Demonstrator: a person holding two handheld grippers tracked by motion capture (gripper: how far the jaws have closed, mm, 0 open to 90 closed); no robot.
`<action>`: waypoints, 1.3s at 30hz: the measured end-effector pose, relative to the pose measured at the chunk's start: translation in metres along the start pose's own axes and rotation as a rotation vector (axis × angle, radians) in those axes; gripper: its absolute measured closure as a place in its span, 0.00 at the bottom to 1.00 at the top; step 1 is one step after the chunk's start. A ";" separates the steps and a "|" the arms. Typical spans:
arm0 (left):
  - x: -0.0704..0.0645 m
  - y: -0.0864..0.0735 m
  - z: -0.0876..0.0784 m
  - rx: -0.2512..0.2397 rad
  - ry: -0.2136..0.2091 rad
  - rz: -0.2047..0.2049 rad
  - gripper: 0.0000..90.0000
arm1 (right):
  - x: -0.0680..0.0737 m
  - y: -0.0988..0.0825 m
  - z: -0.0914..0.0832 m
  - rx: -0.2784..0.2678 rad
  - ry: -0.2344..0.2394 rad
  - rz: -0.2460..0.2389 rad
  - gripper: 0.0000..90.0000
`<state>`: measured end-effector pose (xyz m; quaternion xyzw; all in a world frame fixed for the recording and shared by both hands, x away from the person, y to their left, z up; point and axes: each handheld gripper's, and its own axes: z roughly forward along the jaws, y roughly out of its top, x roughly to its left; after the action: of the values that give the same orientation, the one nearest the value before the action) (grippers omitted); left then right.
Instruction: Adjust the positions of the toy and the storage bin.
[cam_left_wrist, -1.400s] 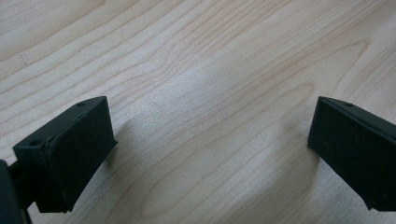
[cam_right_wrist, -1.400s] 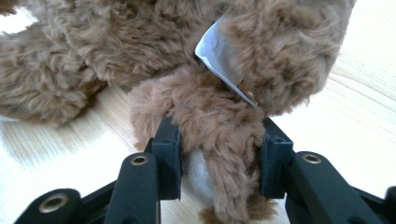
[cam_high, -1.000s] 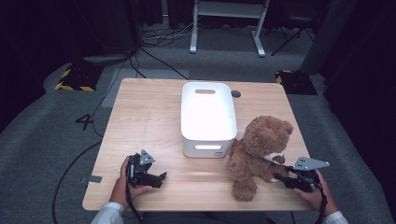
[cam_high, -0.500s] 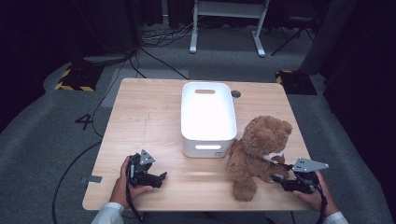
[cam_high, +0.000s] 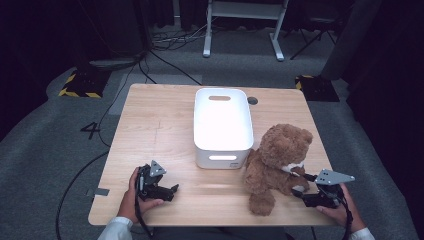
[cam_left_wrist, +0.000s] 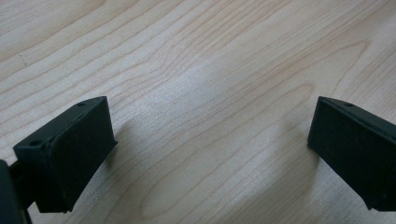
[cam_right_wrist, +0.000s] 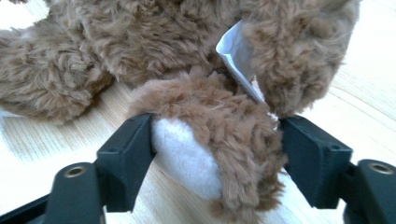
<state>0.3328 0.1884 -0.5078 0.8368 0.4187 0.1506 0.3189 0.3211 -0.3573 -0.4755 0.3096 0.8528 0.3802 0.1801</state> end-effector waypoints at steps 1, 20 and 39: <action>0.000 0.000 0.000 0.000 0.000 0.000 0.01 | 0.000 0.000 0.000 0.000 0.000 0.000 0.29; 0.000 0.000 0.000 0.000 -0.002 0.001 0.01 | 0.004 0.027 -0.029 -0.158 -0.074 0.080 0.25; 0.000 0.000 0.001 -0.002 0.001 -0.002 0.01 | 0.024 0.068 0.001 -0.149 -0.076 0.093 0.22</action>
<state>0.3334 0.1880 -0.5079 0.8362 0.4193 0.1511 0.3196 0.3307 -0.3056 -0.4259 0.3486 0.7995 0.4383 0.2169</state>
